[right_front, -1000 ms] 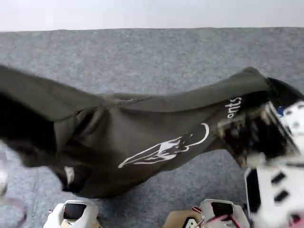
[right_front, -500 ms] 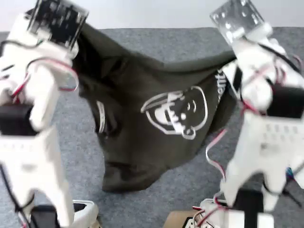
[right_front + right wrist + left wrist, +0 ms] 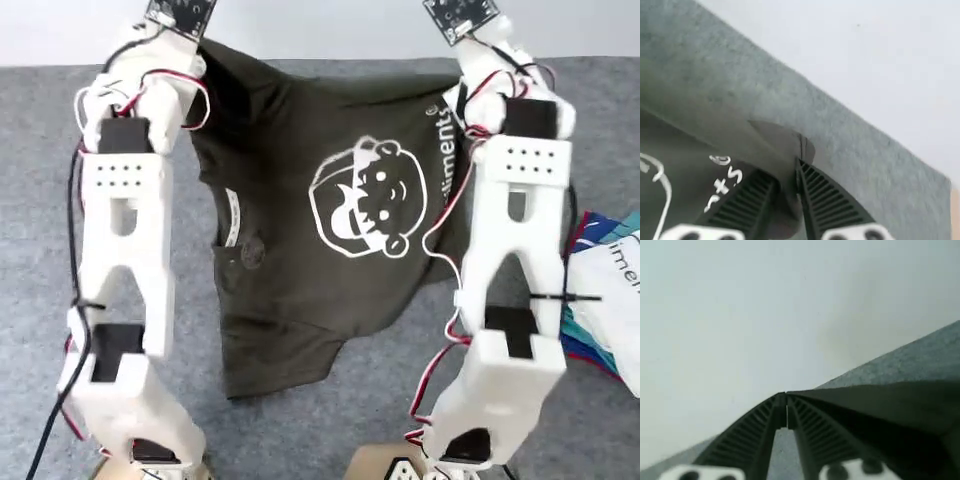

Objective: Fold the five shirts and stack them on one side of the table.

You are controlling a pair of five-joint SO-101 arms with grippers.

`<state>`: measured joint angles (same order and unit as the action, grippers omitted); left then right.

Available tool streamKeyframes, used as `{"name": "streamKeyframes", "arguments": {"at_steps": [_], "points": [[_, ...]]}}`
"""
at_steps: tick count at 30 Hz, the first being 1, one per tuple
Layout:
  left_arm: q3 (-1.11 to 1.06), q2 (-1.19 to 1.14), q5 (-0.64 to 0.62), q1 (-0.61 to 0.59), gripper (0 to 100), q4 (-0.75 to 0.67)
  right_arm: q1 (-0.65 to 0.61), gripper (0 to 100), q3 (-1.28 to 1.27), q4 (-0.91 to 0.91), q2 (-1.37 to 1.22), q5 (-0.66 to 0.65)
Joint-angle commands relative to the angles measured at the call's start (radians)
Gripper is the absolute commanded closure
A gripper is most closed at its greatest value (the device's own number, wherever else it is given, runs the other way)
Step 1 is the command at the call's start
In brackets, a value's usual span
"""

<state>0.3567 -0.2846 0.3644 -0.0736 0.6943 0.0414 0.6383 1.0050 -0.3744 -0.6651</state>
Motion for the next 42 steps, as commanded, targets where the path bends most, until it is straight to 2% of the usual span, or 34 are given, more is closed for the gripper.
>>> {"name": "streamKeyframes", "arguments": {"at_steps": [1, 7, 11, 16, 20, 22, 30, 34, 38, 42], "points": [[0.07, -0.054, -0.009, -0.025, 100, -0.044, 0.012, 98.9, 0.008, -0.136, -0.035, -0.046], [0.285, -0.181, -0.011, -0.069, 100, -0.043, 0.001, 98.9, 0.008, -0.294, -0.104, -0.086], [0.409, -0.282, -0.006, -0.08, 100, -0.038, -0.012, 98.9, 0.008, -0.335, -0.156, -0.13], [0.524, -0.364, -0.005, -0.081, 99, 0.097, -0.016, 97.0, 0.008, -0.325, -0.188, -0.175], [0.601, -0.381, -0.014, -0.089, 89, 0.189, -0.018, 82.3, 0.008, -0.283, -0.162, -0.164], [0.627, -0.382, -0.043, -0.094, 87, 0.213, -0.018, 78.6, 0.008, -0.265, -0.145, -0.144], [0.704, -0.382, -0.057, -0.115, 85, 0.222, -0.01, 78.5, 0.008, -0.246, -0.096, -0.141], [0.685, -0.391, -0.054, -0.104, 86, 0.229, -0.019, 78.6, 0.008, -0.17, -0.082, -0.141], [0.654, -0.416, -0.052, -0.107, 93, 0.247, -0.028, 79.0, 0.008, -0.065, -0.088, -0.138], [0.651, -0.419, -0.052, -0.107, 100, 0.388, -0.036, 87.8, 0.008, 0.087, -0.097, -0.137]]}}
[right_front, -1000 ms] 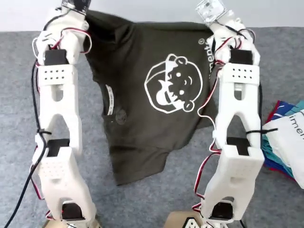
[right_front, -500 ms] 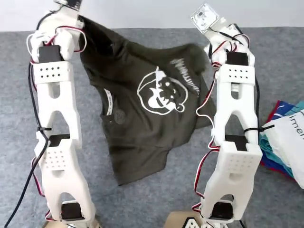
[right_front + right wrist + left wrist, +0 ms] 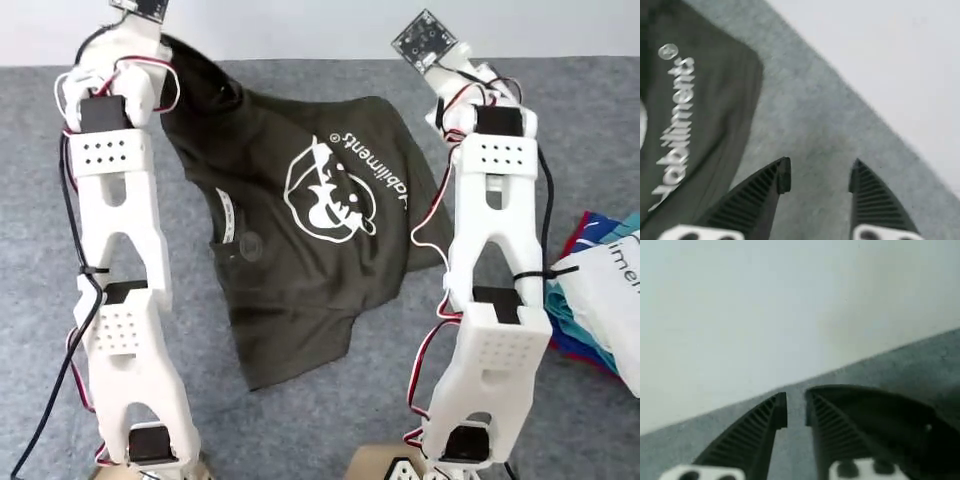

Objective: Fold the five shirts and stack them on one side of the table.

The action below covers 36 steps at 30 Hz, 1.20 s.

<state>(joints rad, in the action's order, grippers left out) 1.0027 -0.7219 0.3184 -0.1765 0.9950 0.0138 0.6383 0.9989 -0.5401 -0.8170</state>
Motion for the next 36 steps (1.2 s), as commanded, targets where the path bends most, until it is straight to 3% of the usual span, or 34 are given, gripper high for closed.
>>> {"name": "streamKeyframes", "arguments": {"at_steps": [1, 4, 9, 16, 23, 29, 36], "points": [[0.005, 0.017, -0.006, -0.005, 100, 0.129, -0.015, 90.6, 0.008, 0.13, 0.064, 0.015], [0.005, 0.017, -0.006, -0.003, 100, 0.259, -0.03, 98.8, 0.008, 0.231, 0.053, 0.015], [0.012, 0.026, -0.006, 0.002, 99, 0.462, -0.054, 98.1, 0.008, 0.344, 0.042, 0.015], [0.013, 0.028, -0.006, 0.0, 79, 0.62, -0.088, 98.0, 0.008, 0.466, 0.048, 0.017], [0.064, 0.029, 0.074, -0.009, 74, 0.756, -0.079, 98.0, 0.008, 0.55, 0.048, 0.091], [0.136, 0.149, 0.069, 0.006, 74, 0.763, -0.062, 98.0, 0.008, 0.671, 0.05, 0.094], [-0.208, 0.405, 0.075, 0.091, 75, 0.763, -0.047, 98.0, 0.009, 0.722, 0.077, 0.095]]}}
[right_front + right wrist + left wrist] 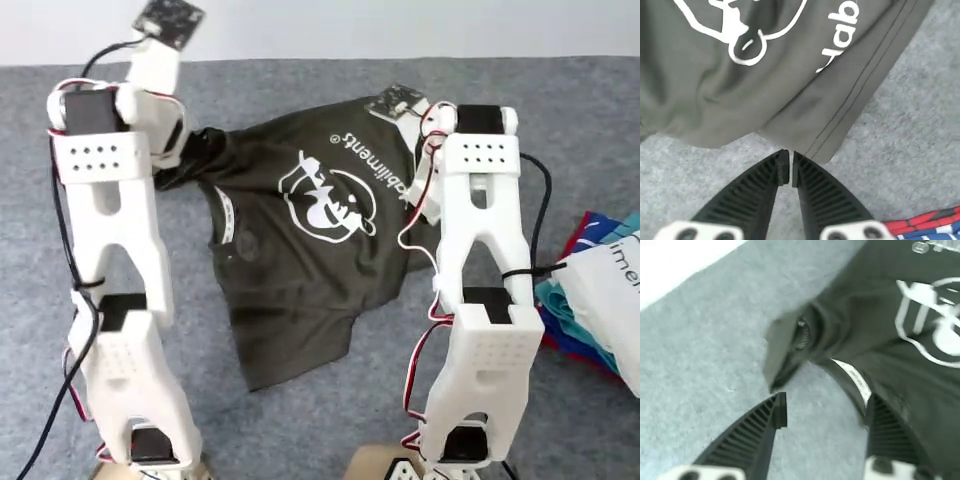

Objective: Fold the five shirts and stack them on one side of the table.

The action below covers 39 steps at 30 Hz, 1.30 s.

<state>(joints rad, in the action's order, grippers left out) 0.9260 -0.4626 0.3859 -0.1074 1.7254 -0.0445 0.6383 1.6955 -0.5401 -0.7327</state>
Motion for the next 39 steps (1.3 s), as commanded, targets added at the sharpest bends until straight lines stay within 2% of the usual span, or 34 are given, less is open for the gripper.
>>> {"name": "streamKeyframes", "arguments": {"at_steps": [1, 5, 12, 16, 21, 29, 33, 39], "points": [[-0.196, 0.183, 0.009, 0.029, 75, 0.032, 0.016, 98.0, 0.009, 0.033, 0.09, 0.011], [-0.455, 0.342, 0.031, 0.052, 75, 0.031, 0.044, 97.9, 0.008, 0.067, 0.117, 0.011], [-0.926, 0.562, 0.104, 0.186, 79, 0.028, 0.125, 97.6, 0.008, 0.074, 0.125, 0.026], [-1.122, 0.628, 0.137, 0.261, 79, 0.025, 0.171, 97.6, 0.008, 0.074, 0.125, 0.066], [-1.247, 0.664, 0.152, 0.295, 79, 0.003, 0.214, 97.6, 0.008, 0.082, 0.125, 0.075], [-1.429, 0.672, 0.144, 0.431, 79, -0.031, 0.237, 97.6, 0.008, 0.096, 0.127, 0.13], [-1.443, 0.684, 0.084, 0.437, 79, -0.058, 0.245, 97.6, 0.005, 0.096, 0.157, 0.13], [-1.632, 0.864, 0.08, 0.463, 79, -0.18, 0.254, 97.6, 0.003, 0.096, 0.203, 0.124]]}}
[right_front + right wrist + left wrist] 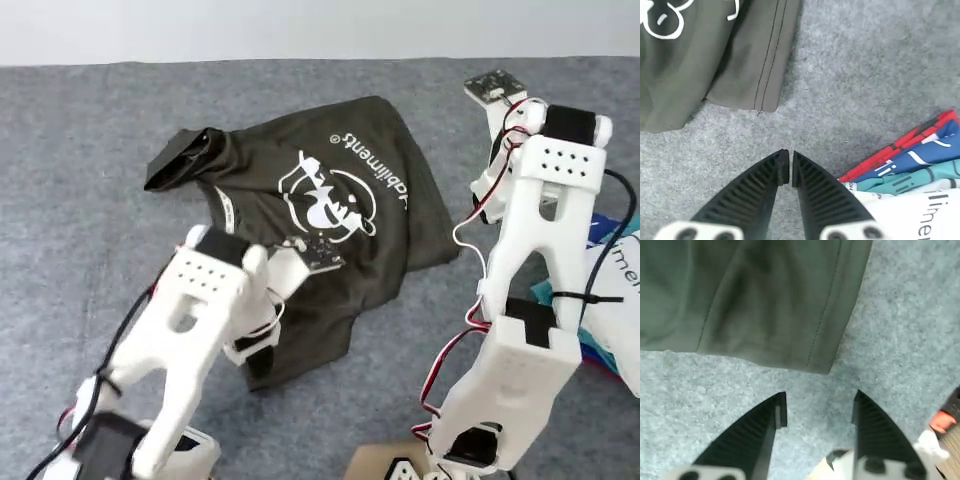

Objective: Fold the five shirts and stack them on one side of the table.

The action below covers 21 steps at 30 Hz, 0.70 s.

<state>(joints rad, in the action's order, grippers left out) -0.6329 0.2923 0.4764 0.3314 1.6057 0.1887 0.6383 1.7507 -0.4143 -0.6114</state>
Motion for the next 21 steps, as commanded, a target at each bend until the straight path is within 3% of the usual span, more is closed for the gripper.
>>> {"name": "streamKeyframes", "arguments": {"at_steps": [1, 7, 21], "points": [[-0.114, 0.144, -0.018, 0.034, 79, -0.084, 0.024, 97.6, 0.003, 0.041, 0.082, 0.003], [-0.262, 0.241, -0.066, 0.043, 79, -0.239, 0.038, 97.6, 0.002, 0.041, 0.099, 0.008], [-0.329, 0.011, -0.061, 0.044, 79, -0.379, 0.033, 97.6, 0.002, 0.045, 0.166, 0.008]]}}
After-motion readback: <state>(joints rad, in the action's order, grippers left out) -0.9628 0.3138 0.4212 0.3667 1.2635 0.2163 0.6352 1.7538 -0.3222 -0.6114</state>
